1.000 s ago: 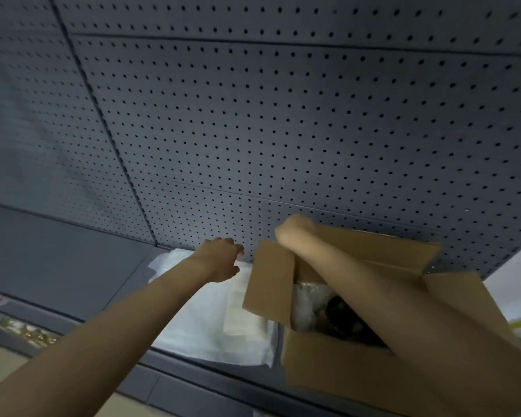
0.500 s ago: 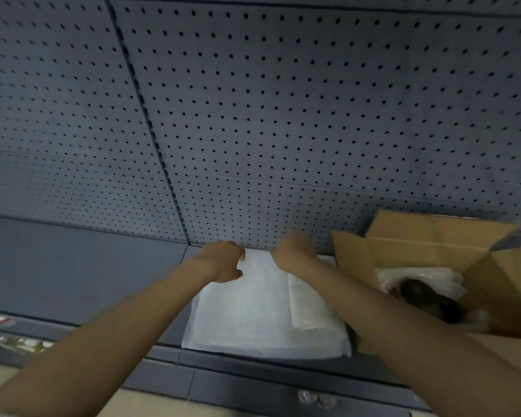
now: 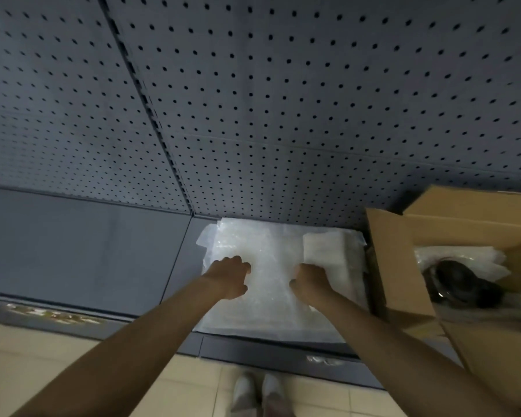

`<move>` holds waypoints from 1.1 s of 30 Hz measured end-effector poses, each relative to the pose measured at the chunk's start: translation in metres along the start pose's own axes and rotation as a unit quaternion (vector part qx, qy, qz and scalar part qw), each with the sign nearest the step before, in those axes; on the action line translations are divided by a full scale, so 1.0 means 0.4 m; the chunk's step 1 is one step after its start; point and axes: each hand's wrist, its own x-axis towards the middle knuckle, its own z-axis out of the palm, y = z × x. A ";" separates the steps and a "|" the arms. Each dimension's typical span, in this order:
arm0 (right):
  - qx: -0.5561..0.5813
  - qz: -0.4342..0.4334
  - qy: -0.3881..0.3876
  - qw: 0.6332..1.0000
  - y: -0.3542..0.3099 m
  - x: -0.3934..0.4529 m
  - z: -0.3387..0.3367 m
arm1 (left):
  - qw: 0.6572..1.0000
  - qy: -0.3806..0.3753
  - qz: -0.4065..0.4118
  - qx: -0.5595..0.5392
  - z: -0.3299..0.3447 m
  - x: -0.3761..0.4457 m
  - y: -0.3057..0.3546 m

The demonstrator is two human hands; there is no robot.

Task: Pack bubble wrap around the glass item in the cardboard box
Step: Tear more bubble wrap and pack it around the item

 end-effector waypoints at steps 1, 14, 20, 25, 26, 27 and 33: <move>0.009 0.010 0.007 1.000 -0.004 0.009 0.010 | 1.000 -0.008 0.001 -0.007 0.014 0.011 -0.005; 0.172 0.215 0.041 0.961 -0.074 0.028 0.068 | 0.994 0.025 0.030 -0.102 0.107 0.048 -0.052; 0.290 0.176 0.022 0.940 -0.048 0.036 0.059 | 0.991 0.041 0.034 -0.125 0.120 0.046 -0.064; 0.455 0.113 -0.010 0.883 -0.034 0.030 0.059 | 0.984 0.041 0.041 -0.170 0.113 0.043 -0.075; 0.487 0.094 -0.025 0.868 -0.032 0.026 0.055 | 0.979 0.043 0.041 -0.195 0.110 0.042 -0.077; 0.517 0.077 -0.042 0.852 -0.031 0.022 0.051 | 0.973 0.051 0.041 -0.223 0.107 0.040 -0.079; 0.639 0.037 -0.109 0.760 -0.024 -0.013 0.002 | 0.907 0.163 0.004 -0.389 0.100 0.039 -0.080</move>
